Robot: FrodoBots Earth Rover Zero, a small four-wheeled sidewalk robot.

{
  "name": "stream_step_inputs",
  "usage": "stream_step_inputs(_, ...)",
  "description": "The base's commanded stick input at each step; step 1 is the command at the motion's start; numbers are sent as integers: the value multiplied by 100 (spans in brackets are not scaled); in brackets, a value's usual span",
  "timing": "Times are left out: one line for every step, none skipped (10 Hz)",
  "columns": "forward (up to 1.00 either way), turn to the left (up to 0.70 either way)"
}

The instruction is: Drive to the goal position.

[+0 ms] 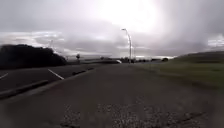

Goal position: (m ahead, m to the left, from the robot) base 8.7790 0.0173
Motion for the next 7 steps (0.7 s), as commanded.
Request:
stream_step_inputs(100, 0)
stream_step_inputs(100, 0)
stream_step_inputs(100, 0)
stream_step_inputs(100, 0)
stream_step_inputs(100, 0)
stream_step_inputs(100, 0)
stream_step_inputs(100, 0)
